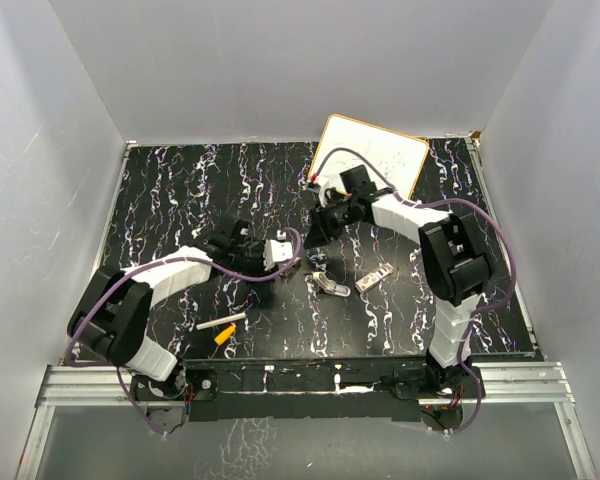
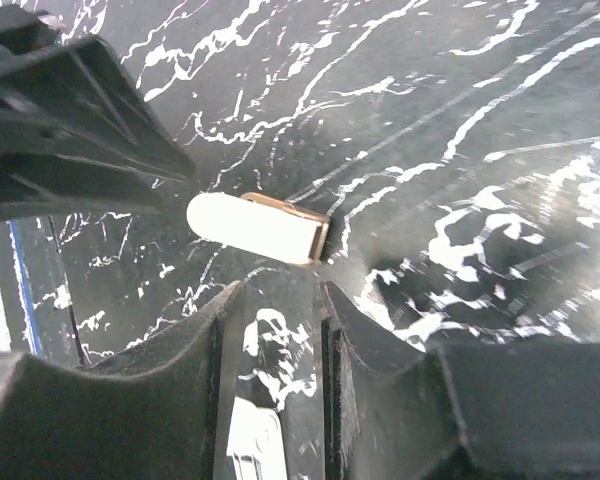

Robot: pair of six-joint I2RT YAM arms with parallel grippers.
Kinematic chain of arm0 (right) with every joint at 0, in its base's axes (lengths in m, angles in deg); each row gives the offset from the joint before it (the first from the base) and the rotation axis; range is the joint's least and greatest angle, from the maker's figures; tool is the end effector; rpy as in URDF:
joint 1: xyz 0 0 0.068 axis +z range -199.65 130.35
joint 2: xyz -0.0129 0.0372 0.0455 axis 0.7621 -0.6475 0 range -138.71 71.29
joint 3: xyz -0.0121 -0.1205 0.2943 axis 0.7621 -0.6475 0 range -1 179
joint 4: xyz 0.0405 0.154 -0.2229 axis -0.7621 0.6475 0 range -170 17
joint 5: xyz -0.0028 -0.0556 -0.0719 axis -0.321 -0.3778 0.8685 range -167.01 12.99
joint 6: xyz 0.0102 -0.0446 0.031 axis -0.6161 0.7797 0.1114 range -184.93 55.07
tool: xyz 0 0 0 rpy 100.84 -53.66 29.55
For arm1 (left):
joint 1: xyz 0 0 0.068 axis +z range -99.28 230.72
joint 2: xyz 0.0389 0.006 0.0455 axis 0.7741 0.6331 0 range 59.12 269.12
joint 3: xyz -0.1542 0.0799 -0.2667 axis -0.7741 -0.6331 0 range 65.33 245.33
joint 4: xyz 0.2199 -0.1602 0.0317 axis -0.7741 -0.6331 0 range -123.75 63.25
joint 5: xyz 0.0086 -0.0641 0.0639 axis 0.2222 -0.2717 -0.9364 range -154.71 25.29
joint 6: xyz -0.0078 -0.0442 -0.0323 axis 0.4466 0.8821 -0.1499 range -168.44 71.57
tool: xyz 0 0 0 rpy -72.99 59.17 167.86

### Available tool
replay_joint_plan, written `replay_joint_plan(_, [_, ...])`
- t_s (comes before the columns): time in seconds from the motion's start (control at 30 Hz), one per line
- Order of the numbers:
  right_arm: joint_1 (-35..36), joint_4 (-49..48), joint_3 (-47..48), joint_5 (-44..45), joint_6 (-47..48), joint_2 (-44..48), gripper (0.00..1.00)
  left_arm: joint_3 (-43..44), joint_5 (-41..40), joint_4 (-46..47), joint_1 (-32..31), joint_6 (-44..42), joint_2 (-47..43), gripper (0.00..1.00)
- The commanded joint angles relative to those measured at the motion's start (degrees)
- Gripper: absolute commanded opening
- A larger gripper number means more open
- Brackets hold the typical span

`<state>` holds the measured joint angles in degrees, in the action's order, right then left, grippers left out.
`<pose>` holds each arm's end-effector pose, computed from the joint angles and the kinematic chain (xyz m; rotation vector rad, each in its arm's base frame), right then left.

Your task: Load the staples into the stapler

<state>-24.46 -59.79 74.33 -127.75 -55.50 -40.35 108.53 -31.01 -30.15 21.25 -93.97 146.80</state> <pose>0.3787 0.2104 0.2161 -1.0482 2.2046 1.2347 0.2547 -0.1679 0.2077 1.6008 1.6486 -0.5617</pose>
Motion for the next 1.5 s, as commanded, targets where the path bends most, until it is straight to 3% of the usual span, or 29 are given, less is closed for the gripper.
replay_joint_plan(0.0, [-2.6, 1.4, 0.4, -0.8, 4.9, 7.7, 0.36, 5.4, 3.9, -8.7, -0.2, 0.0, -6.3, 0.37])
replay_joint_plan(0.27, [-8.7, 2.4, -6.6, -0.4, 8.2, 16.4, 0.38, 14.0, 5.3, -1.4, -0.3, 20.7, -0.5, 0.39])
replay_joint_plan(0.5, [-13.3, 2.3, -12.1, -0.1, 9.7, 22.4, 0.38, 22.6, -2.3, -10.3, -1.7, 26.0, 7.9, 0.41])
replay_joint_plan(0.73, [-14.7, 1.9, -15.8, -0.7, 10.6, 23.9, 0.38, 17.7, -6.1, -9.8, -3.0, 25.2, 10.7, 0.18])
replay_joint_plan(0.9, [-15.4, 1.5, -17.6, -0.8, 10.7, 24.8, 0.38, 12.4, -7.2, -7.2, -3.2, 24.4, 12.4, 0.12])
replay_joint_plan(1.2, [-16.1, 1.7, -17.8, -0.8, 10.7, 25.5, 0.38, 11.4, -7.9, -6.3, -3.3, 22.7, 11.8, 0.12])
replay_joint_plan(1.47, [-16.1, 8.0, -17.3, 1.2, 19.0, 29.0, 0.46, 21.3, -0.2, -13.6, -3.3, 18.2, 7.7, 0.31])
